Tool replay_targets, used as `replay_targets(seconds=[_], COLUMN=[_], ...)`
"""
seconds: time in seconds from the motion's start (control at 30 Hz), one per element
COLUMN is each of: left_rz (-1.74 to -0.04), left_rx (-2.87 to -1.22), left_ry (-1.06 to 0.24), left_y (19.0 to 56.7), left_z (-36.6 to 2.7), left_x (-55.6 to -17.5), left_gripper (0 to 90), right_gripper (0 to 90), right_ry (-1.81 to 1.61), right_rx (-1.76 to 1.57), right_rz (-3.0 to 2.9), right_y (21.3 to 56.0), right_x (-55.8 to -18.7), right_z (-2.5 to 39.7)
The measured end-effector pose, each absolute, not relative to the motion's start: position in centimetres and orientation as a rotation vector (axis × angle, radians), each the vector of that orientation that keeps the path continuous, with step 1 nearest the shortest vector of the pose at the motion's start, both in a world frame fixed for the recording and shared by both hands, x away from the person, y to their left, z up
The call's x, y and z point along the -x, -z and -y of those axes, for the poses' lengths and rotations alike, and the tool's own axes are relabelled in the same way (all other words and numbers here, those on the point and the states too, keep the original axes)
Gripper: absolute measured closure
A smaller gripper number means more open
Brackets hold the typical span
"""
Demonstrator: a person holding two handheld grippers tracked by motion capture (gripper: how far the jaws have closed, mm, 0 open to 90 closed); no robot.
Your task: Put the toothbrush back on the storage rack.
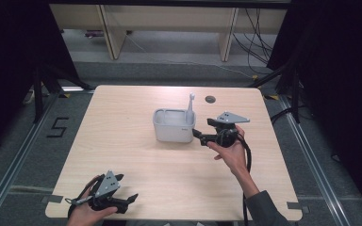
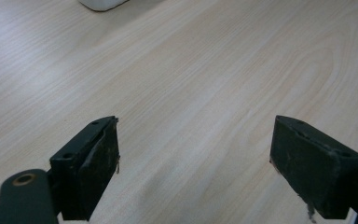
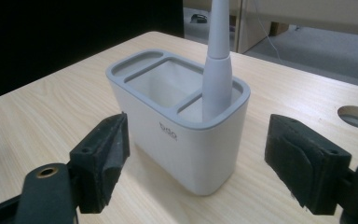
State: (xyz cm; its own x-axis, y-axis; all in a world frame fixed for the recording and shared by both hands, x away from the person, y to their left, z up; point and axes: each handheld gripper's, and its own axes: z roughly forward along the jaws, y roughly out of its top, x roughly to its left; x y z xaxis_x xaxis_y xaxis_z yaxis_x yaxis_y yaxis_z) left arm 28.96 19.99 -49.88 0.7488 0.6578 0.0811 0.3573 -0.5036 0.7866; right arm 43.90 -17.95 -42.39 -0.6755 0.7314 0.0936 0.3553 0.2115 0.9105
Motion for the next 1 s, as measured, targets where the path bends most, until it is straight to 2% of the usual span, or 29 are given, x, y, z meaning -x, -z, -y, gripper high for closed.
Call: replay_targets(seconds=[1.0], left_rz=[-0.760], left_rx=[-2.137], left_ry=[-0.479], left_y=[50.0], left_z=[-20.0], left_x=[-29.1], left_gripper=[15.1], right_gripper=[19.8], right_ry=[-1.381], right_rx=[-0.989], right_rz=[-2.216], right_y=[44.0], right_x=[-40.3], right_z=[18.7])
